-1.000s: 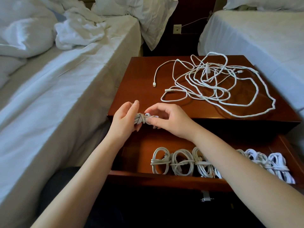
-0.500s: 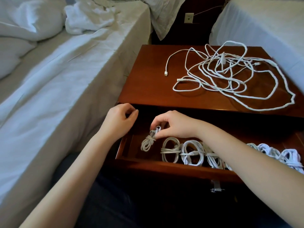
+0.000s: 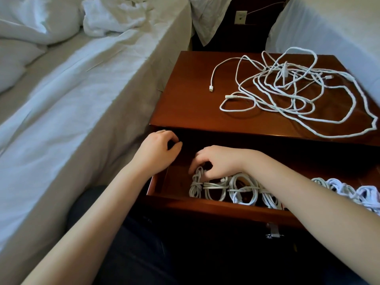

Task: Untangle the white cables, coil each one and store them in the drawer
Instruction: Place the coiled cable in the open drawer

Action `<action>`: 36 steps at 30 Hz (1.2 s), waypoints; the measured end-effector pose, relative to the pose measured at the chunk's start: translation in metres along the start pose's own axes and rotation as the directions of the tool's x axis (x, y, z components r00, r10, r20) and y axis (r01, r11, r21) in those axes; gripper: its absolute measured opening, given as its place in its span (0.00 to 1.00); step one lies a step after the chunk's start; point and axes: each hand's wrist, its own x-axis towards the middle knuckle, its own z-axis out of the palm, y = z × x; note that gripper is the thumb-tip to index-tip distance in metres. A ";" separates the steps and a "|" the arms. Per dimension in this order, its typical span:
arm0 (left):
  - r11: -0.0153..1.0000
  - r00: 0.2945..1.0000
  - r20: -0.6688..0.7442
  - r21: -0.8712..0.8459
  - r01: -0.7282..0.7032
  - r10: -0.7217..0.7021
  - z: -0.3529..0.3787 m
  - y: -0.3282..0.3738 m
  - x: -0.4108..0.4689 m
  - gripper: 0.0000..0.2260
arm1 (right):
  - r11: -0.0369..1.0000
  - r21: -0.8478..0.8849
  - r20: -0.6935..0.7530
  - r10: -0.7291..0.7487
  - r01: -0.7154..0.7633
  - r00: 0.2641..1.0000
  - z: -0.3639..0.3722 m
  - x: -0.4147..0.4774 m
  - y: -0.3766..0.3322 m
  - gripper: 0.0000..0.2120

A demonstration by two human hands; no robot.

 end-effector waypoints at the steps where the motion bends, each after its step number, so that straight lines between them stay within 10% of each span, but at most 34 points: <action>1: 1.000 1.000 0.002 0.000 0.001 -0.001 0.000 0.001 0.000 0.09 | 1.000 0.015 -0.007 0.002 -0.002 1.000 0.000 -0.001 0.000 0.16; 15: 0.982 0.966 -0.200 -0.063 -0.177 0.162 -0.023 0.040 0.021 0.06 | 0.893 0.404 -0.381 -0.035 0.200 0.924 -0.038 -0.031 -0.010 0.10; 23: 0.967 0.985 -0.166 -0.254 -0.006 -0.038 -0.011 0.082 0.103 0.07 | 0.865 0.460 -0.712 0.224 0.201 0.666 -0.083 -0.040 0.037 0.08; 28: 0.957 0.970 -0.050 -0.179 0.226 -0.239 0.013 0.072 0.155 0.11 | 0.987 0.151 -0.867 0.160 -0.058 0.472 -0.094 -0.024 0.067 0.08; 36: 0.945 0.956 -0.031 0.145 0.292 -0.291 0.046 0.077 0.205 0.21 | 0.961 -0.053 -0.859 0.095 -0.273 0.503 -0.095 0.002 0.087 0.15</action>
